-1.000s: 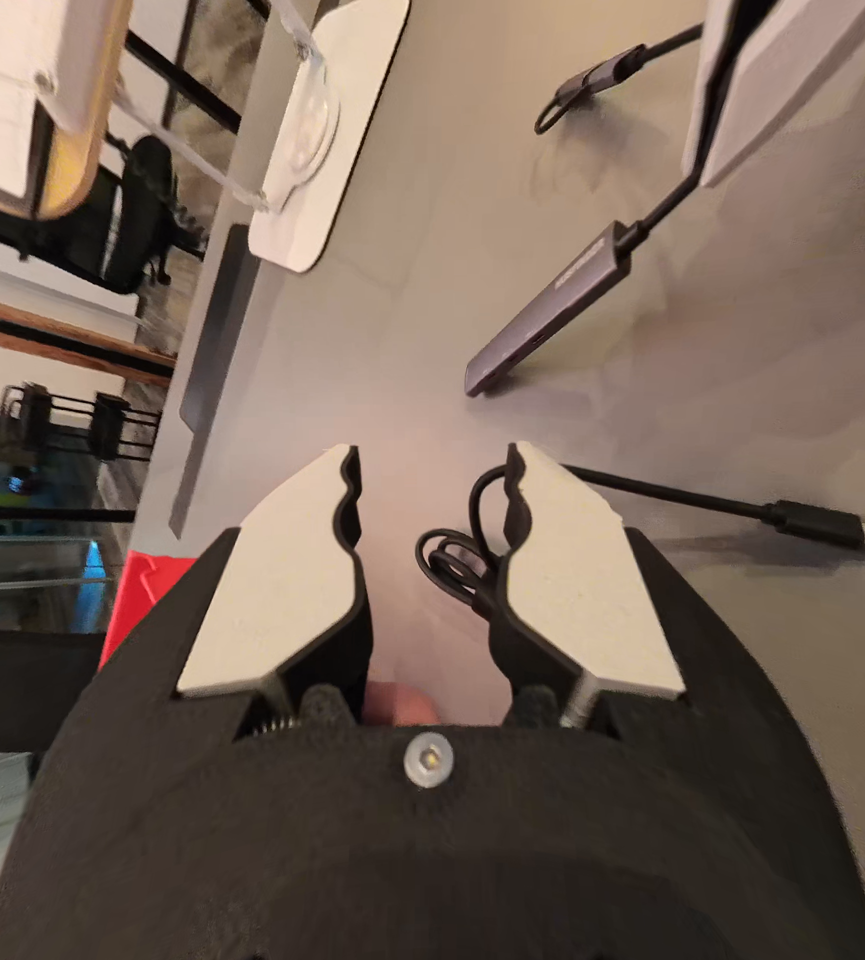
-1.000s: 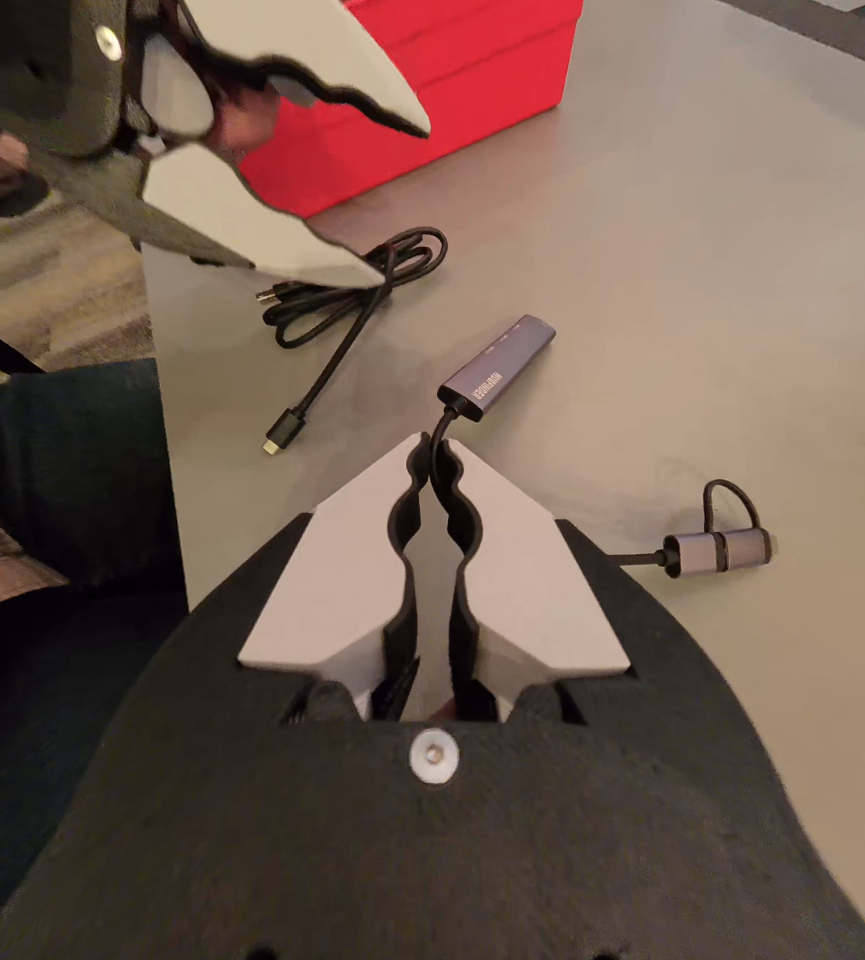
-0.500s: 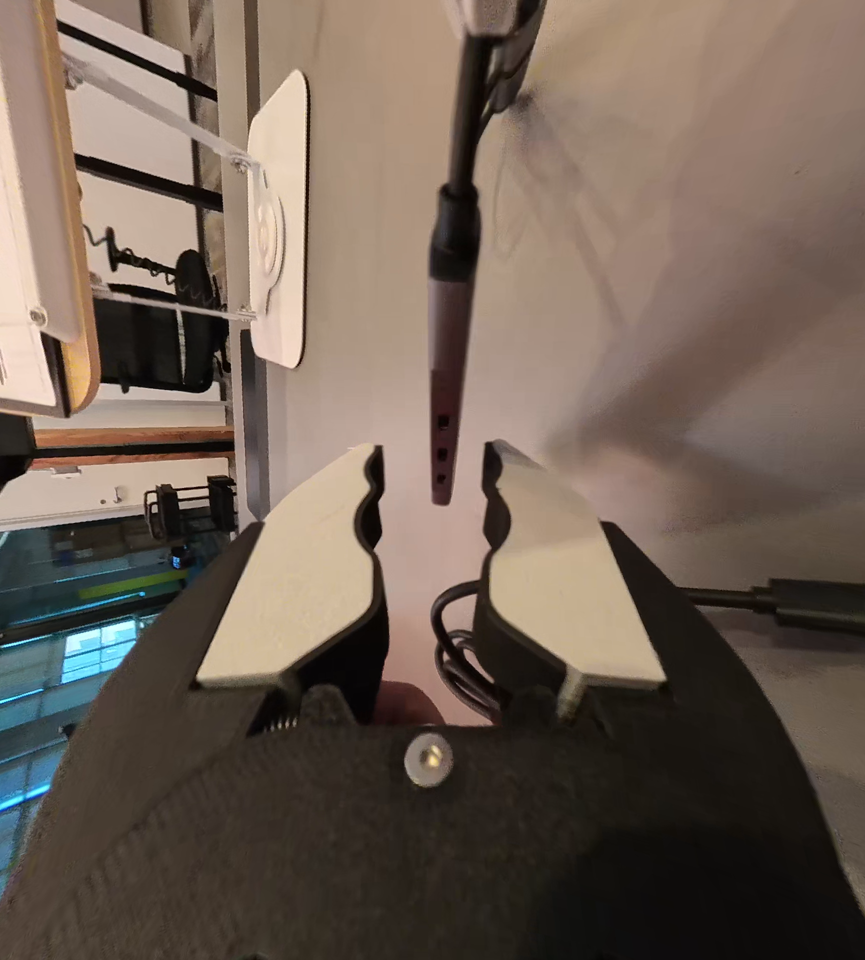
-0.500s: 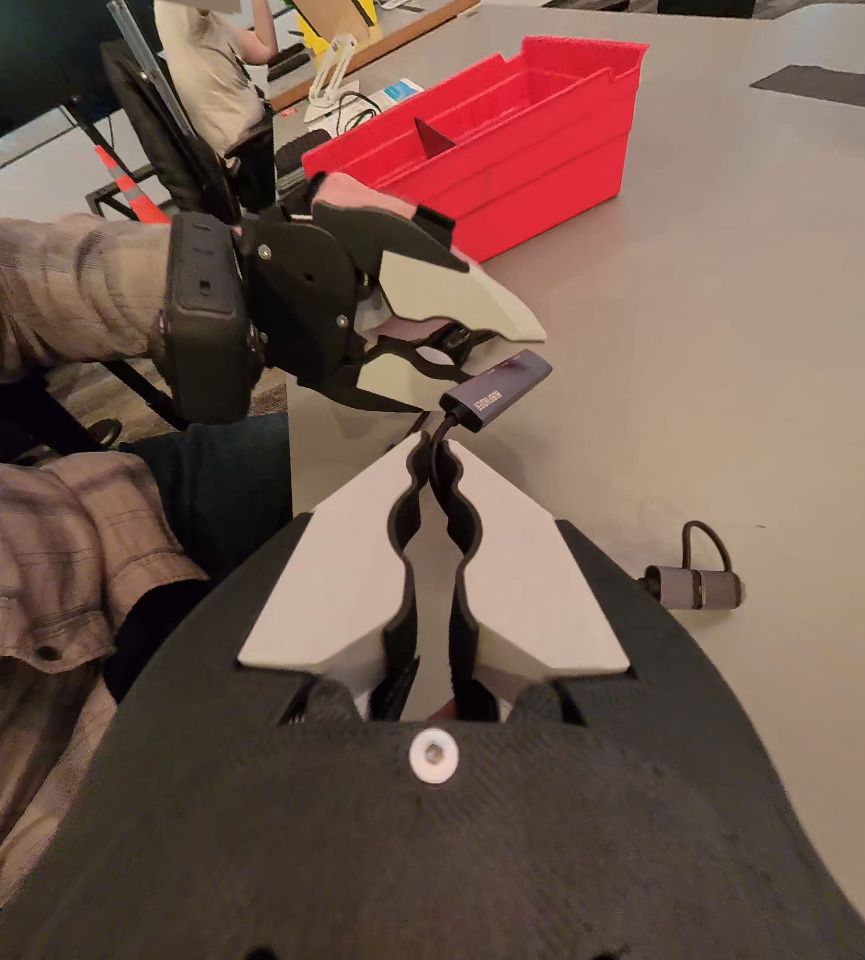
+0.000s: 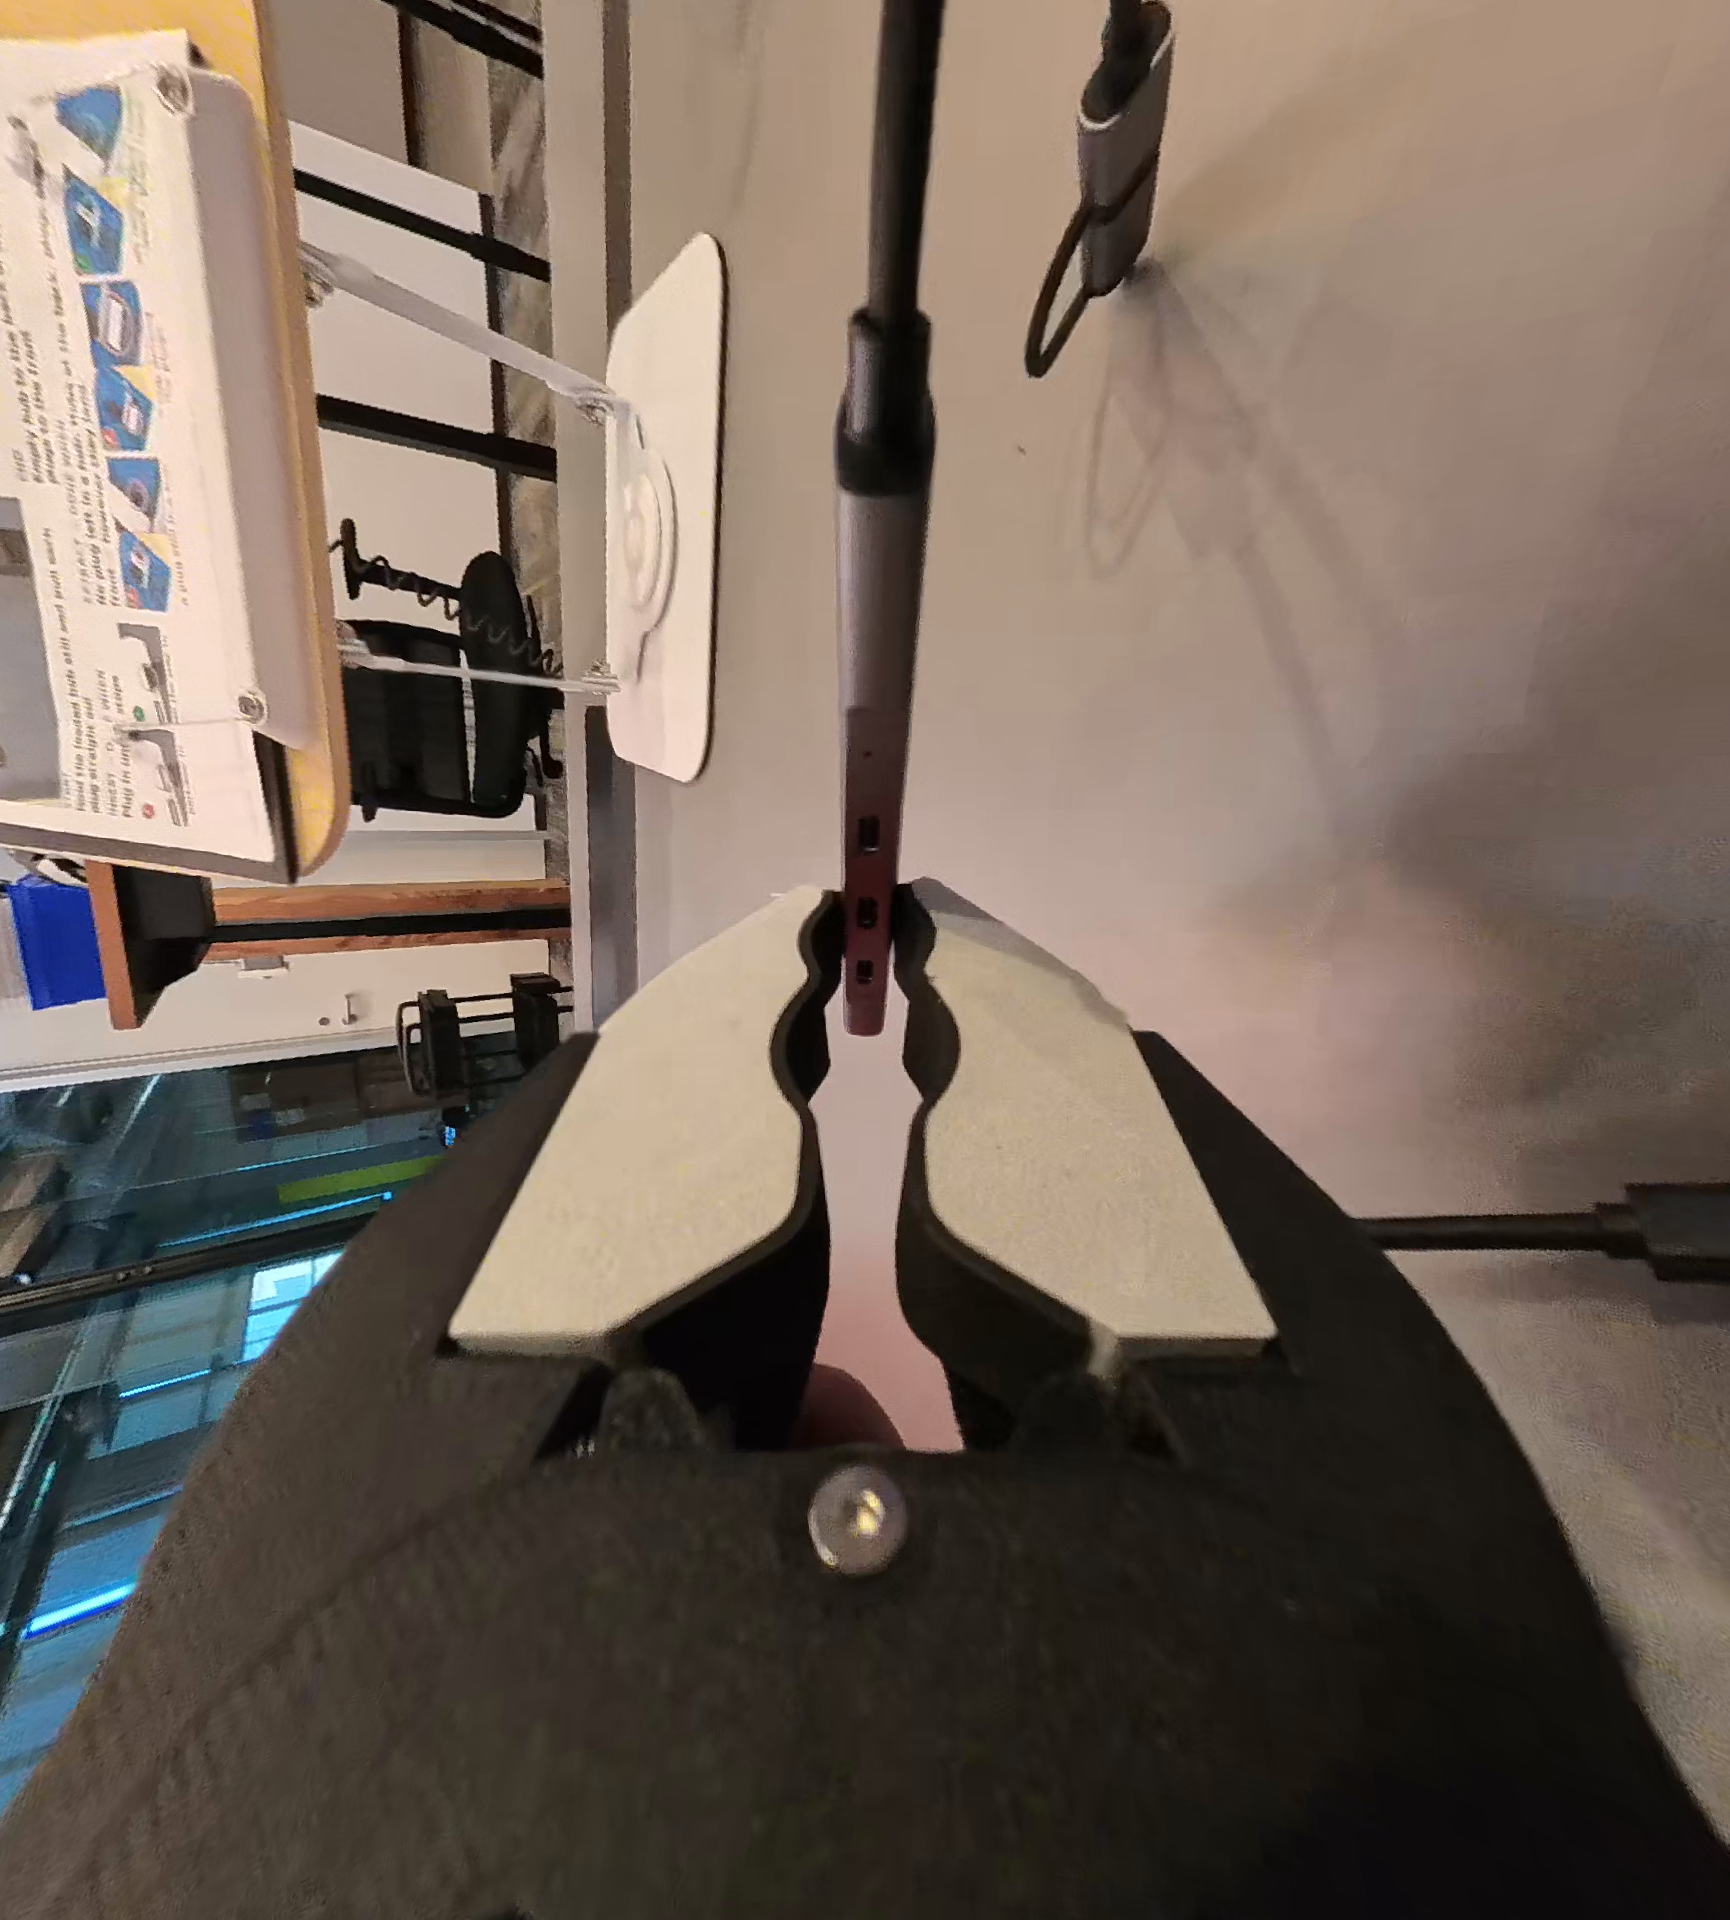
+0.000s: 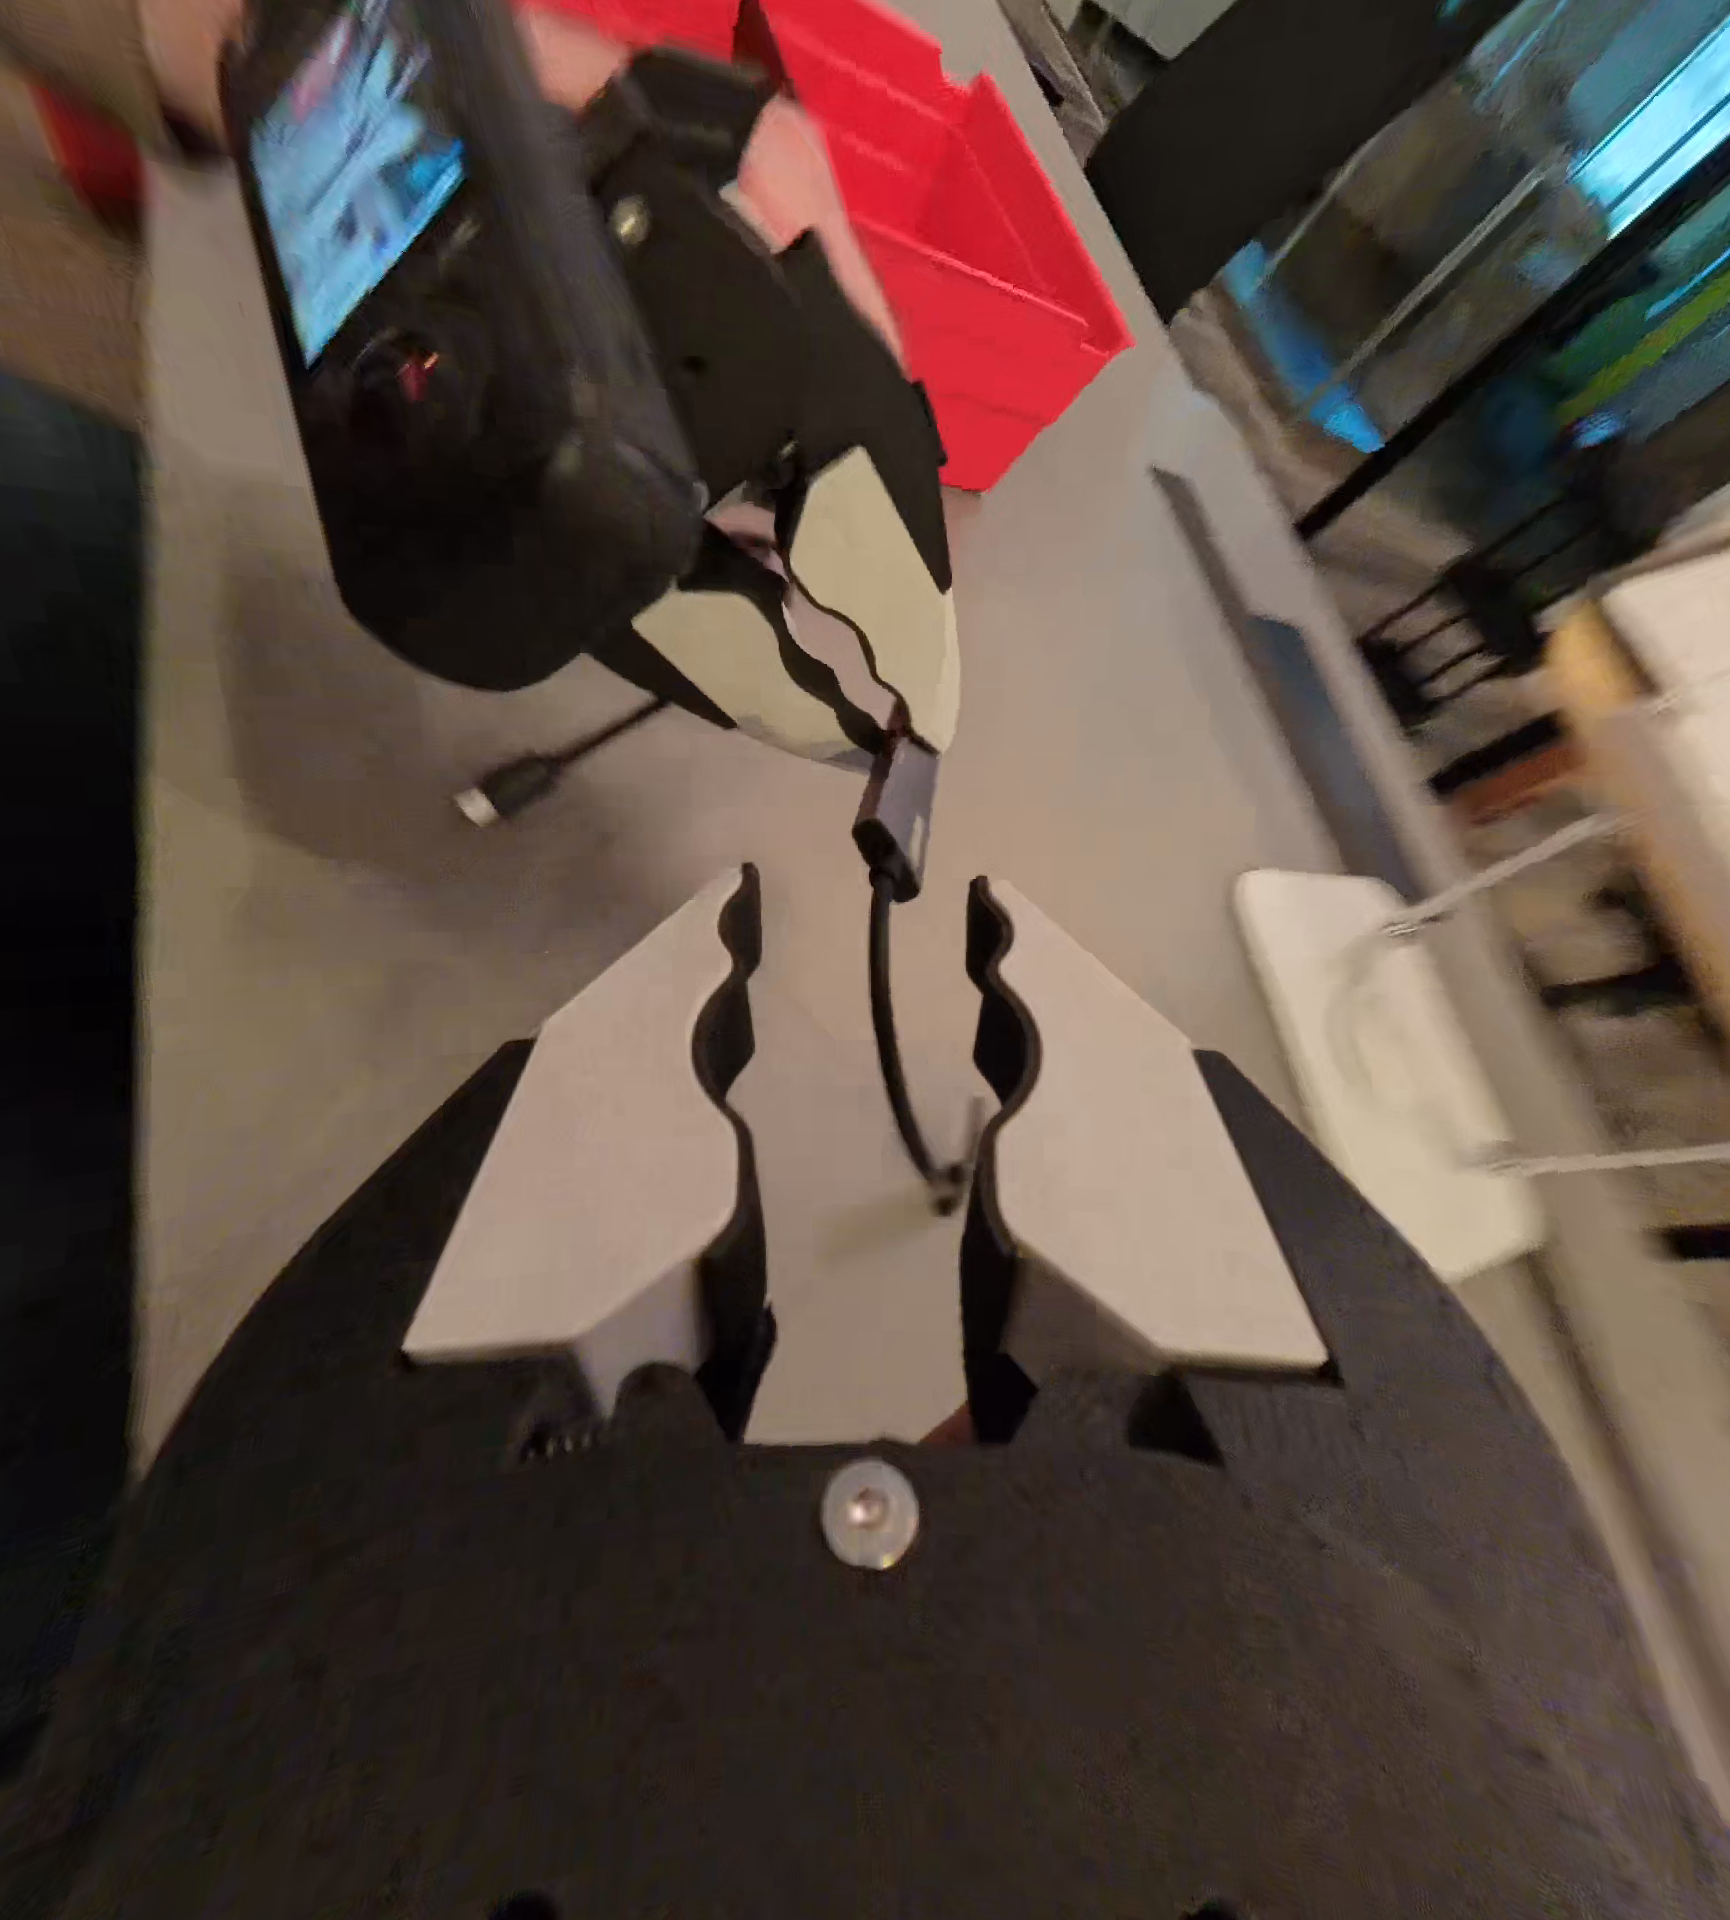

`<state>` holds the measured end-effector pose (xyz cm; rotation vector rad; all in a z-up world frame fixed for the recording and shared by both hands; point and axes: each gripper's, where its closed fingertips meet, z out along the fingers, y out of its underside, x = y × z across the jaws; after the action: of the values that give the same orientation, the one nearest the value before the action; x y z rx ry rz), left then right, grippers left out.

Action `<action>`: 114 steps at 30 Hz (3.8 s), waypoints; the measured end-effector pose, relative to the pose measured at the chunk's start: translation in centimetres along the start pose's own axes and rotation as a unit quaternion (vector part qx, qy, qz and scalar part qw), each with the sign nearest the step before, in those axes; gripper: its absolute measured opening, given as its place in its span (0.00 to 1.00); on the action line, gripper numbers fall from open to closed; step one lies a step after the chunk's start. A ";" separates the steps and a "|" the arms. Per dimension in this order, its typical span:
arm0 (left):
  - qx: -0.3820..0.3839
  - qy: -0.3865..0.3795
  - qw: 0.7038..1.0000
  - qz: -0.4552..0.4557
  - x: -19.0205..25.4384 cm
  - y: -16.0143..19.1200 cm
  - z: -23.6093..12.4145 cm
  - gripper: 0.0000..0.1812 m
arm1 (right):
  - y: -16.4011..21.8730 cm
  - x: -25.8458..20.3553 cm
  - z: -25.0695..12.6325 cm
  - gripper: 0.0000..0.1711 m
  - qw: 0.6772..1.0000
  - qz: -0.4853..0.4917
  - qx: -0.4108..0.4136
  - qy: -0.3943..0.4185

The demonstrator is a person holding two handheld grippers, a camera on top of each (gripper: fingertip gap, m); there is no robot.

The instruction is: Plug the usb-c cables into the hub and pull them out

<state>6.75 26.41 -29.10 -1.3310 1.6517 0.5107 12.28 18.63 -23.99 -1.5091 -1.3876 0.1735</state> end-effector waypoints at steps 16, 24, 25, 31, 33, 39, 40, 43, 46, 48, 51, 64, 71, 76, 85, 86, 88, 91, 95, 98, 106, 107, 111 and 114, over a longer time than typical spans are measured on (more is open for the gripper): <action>0.098 -0.021 0.995 0.010 -2.0 -3.9 -1.8 0.05 | 1.5 2.2 3.0 0.13 0.931 -0.342 -0.089 0.094; 0.114 -0.023 0.993 0.022 -2.2 -4.8 -1.7 0.05 | 0.9 2.2 3.1 0.12 0.925 -0.361 -0.060 0.105; 0.114 -0.024 0.993 0.027 -2.2 -4.9 -1.6 0.05 | 0.9 2.1 3.1 0.12 0.926 -0.358 -0.059 0.102; 0.115 -0.018 0.992 0.040 -1.9 -5.5 -1.3 0.05 | 1.0 2.3 2.7 0.04 0.924 -0.360 -0.066 0.109; 0.118 -0.014 0.992 0.039 -1.8 -5.7 -1.2 0.05 | 1.1 2.3 2.7 0.04 0.930 -0.345 -0.067 0.106; 0.099 0.013 0.995 0.026 -2.1 -5.5 -0.8 0.13 | 1.6 3.4 2.2 0.04 0.939 -0.309 -0.081 0.125; 0.084 0.022 0.996 0.023 -2.4 -4.9 -0.9 0.19 | 1.7 3.6 2.1 0.04 0.941 -0.302 -0.082 0.129; 0.080 0.014 0.997 -0.007 -5.1 -3.5 -2.5 0.25 | 2.5 4.1 1.6 0.04 0.946 -0.283 -0.086 0.134; 0.087 0.012 0.995 -0.038 -6.8 -2.0 -4.7 0.25 | 3.4 4.1 1.3 0.04 0.948 -0.274 -0.094 0.135; 0.085 0.023 0.995 -0.043 -6.7 -1.0 -6.0 0.24 | 3.6 4.0 1.2 0.04 0.951 -0.262 -0.090 0.134; 0.088 0.061 0.993 -0.051 -4.8 0.2 -7.5 0.22 | 3.9 3.7 1.1 0.04 0.955 -0.252 -0.087 0.133; 0.102 0.340 0.935 0.020 3.6 0.0 -7.0 0.29 | 4.2 2.1 0.9 0.04 0.964 -0.233 -0.077 0.105; 0.098 0.488 0.862 0.098 7.3 -0.9 -6.2 0.28 | 5.3 1.7 0.3 0.04 0.969 -0.216 -0.074 0.094; 0.064 0.559 0.821 0.098 8.4 0.5 -4.9 0.24 | 5.7 1.8 0.0 0.04 0.974 -0.196 -0.064 0.093; 0.037 0.646 0.756 0.093 10.7 2.5 -5.7 0.16 | 5.3 1.6 0.4 0.04 0.978 -0.184 -0.048 0.084; 0.036 0.649 0.754 0.092 10.8 2.6 -5.8 0.14 | 5.3 1.6 0.5 0.04 0.978 -0.184 -0.048 0.084; 0.038 0.656 0.749 0.088 10.9 2.6 -5.9 0.11 | 5.3 1.5 0.6 0.04 0.979 -0.183 -0.046 0.082; 0.036 0.668 0.738 0.085 11.3 2.9 -6.3 0.04 | 5.2 1.4 0.7 0.04 0.979 -0.180 -0.044 0.080; 0.051 0.663 0.745 0.052 11.2 2.3 -6.2 0.02 | 5.5 1.4 0.8 0.04 0.980 -0.175 -0.046 0.079; 0.065 0.638 0.767 0.010 10.4 1.5 -5.5 0.02 | 5.7 1.4 0.7 0.04 0.981 -0.168 -0.046 0.081; 0.093 0.532 0.834 -0.114 6.1 0.4 -3.0 0.02 | 6.1 2.7 0.6 0.03 0.979 -0.152 -0.061 0.118; 0.099 0.519 0.839 -0.130 5.5 0.2 -2.8 0.02 | 6.2 2.9 0.6 0.03 0.979 -0.151 -0.065 0.124; 0.099 0.461 0.860 -0.195 3.2 -0.4 -1.5 0.02 | 6.5 4.0 0.8 0.04 0.972 -0.156 -0.080 0.156; 0.100 0.438 0.864 -0.227 2.2 -0.9 -1.2 0.02 | 6.8 4.7 1.1 0.04 0.966 -0.166 -0.096 0.174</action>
<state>7.14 24.02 -30.16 -1.8526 1.8942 -0.6394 17.45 24.32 -27.06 -1.3558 -1.3712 -0.4270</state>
